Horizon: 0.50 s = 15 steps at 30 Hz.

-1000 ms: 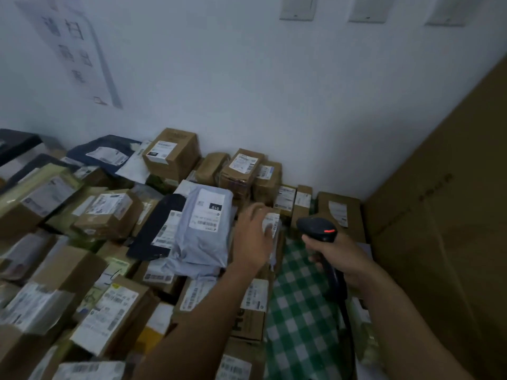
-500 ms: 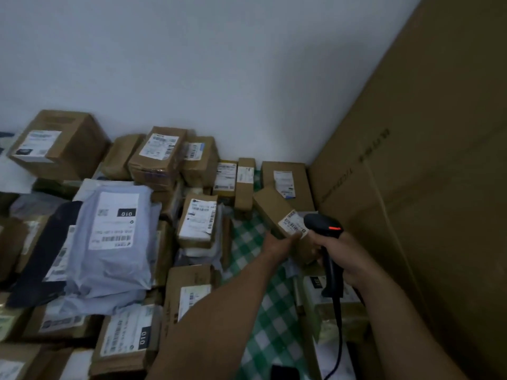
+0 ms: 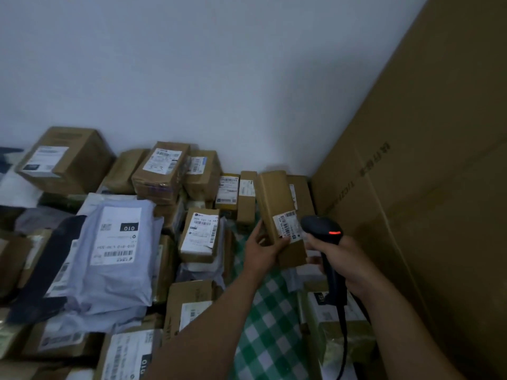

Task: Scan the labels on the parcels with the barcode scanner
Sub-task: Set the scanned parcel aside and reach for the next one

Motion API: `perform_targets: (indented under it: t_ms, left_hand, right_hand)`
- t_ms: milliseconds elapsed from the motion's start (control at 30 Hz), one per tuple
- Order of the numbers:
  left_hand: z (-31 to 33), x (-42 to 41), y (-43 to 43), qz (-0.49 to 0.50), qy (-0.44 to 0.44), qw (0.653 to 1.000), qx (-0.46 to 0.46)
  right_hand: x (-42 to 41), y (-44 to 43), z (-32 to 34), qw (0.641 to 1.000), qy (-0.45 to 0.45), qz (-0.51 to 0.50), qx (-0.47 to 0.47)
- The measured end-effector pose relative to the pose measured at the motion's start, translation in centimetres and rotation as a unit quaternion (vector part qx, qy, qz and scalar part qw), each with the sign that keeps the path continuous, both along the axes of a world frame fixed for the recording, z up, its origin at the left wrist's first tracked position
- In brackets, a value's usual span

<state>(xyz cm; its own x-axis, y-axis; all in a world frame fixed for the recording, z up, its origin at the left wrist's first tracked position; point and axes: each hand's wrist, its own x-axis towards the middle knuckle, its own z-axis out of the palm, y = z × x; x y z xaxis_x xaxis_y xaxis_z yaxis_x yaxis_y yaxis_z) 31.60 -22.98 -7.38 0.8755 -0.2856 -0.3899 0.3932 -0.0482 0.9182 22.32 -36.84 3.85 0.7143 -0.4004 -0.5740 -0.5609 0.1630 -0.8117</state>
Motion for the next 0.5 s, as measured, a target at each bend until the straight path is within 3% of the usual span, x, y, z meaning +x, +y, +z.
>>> perform_targets:
  t_ms: [267, 500]
  left_hand:
    - [7.4, 3.3, 5.3, 0.019, -0.132, 0.985, 0.109]
    - [12.4, 6.0, 9.4, -0.053, -0.147, 0.969, 0.191]
  right_hand:
    - [0.4, 3.5, 2.7, 0.995, -0.070, 0.063, -0.039]
    - [0.0, 6.3, 5.3, 0.976, -0.103, 0.165, -0.099]
